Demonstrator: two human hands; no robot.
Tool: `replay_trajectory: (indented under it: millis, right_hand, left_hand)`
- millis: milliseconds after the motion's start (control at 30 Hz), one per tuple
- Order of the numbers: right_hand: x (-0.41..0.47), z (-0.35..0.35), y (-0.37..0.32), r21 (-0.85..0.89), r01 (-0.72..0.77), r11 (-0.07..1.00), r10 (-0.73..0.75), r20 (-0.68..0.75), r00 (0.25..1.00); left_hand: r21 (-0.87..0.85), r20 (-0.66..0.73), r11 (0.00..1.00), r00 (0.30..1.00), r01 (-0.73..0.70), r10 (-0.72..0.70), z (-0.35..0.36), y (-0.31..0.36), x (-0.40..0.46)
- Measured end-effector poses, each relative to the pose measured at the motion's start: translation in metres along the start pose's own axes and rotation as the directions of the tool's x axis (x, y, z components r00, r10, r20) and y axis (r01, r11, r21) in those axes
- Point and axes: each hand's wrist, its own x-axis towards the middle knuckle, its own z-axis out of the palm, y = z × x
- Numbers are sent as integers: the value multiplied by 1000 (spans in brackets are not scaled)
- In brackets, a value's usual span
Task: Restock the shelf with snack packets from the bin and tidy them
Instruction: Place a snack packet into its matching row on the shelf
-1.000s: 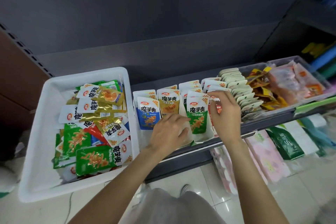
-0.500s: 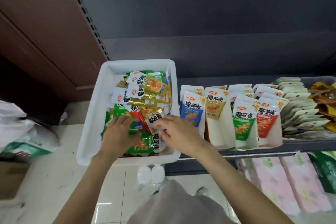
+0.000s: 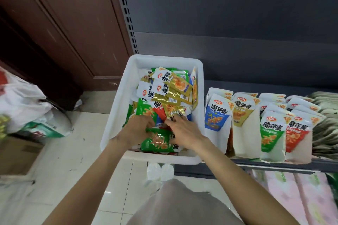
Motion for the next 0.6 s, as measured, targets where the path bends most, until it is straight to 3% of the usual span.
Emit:
replay_trajectory:
  millis: [167,267,367,433,500,600]
  right_hand:
    - [2,1,2,63,-3,998,4,-8,1000]
    - [2,-3,4,190,40,981,-30,-55,998]
    - [-2,-8,5,326,89,941,-58,-106,993]
    - [-9,-11,7,387,85,918,-39,-126,991]
    - [-19,-19,9,541,56,839,30,-149,988]
    - [-43,-43,12,856,92,509,222,-233,947]
  left_hand:
    - [70,40,997,999,-38,36,0,-6,-6]
    - [223,65,965,990,-137,125,0,3,-11]
    - [217,44,966,990,-137,131,-9,8,-17]
    - [123,-13,991,999,-49,51,-24,5,-25]
    - [-87,-91,996,996,16,-24,-41,-2,-32]
    - [-465,-95,885,995,-33,-13,-55,8,-39]
